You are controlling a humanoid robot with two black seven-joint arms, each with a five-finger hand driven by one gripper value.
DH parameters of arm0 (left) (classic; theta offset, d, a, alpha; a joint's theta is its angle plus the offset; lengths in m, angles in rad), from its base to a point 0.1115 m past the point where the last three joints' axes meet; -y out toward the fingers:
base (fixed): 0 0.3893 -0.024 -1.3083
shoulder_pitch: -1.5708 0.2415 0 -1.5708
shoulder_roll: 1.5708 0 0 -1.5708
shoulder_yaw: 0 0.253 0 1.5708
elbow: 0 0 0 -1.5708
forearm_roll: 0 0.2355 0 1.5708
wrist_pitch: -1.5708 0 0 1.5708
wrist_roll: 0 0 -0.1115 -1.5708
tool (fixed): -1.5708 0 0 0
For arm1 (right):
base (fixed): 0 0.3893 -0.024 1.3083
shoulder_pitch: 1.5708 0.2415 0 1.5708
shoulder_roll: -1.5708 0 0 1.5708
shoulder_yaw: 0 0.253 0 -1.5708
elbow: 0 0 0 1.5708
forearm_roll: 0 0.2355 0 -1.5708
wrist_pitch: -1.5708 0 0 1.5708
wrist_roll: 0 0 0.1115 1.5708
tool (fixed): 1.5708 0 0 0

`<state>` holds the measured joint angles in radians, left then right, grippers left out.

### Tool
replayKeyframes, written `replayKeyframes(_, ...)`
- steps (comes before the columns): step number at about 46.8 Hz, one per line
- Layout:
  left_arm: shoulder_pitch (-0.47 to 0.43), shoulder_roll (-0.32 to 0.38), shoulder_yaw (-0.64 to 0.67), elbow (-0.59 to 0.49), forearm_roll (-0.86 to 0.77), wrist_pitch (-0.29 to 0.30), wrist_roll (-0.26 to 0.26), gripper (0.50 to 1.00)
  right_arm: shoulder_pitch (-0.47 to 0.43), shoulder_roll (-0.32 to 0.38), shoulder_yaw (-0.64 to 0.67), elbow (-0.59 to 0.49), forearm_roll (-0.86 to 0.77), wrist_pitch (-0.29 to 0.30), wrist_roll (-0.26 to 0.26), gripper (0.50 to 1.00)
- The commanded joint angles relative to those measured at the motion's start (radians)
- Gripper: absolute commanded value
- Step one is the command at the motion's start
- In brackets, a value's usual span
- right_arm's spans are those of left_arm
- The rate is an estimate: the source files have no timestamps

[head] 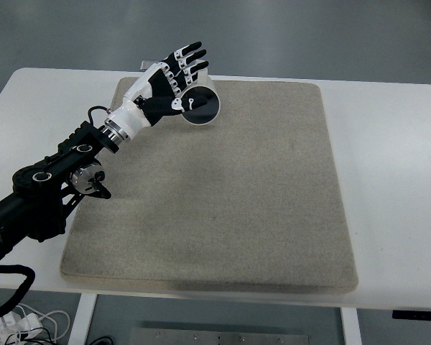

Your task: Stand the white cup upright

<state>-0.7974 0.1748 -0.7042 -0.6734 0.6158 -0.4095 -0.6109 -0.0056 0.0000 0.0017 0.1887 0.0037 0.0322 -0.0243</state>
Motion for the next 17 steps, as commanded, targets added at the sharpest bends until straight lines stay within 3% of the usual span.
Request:
replayKeyframes(1, -0.003, 0.000, 0.000, 0.000, -0.001, 0.000, 0.000, 0.992, -0.016, 0.000, 0.000, -0.002, 0.002, -0.002, 0.000, 0.952)
replayKeyframes(17, -0.006, -0.002, 0.000, 0.000, -0.010, 0.000, 0.000, 0.992, -0.013, 0.000, -0.002, -0.003, 0.001, -0.002, -0.005, 0.952)
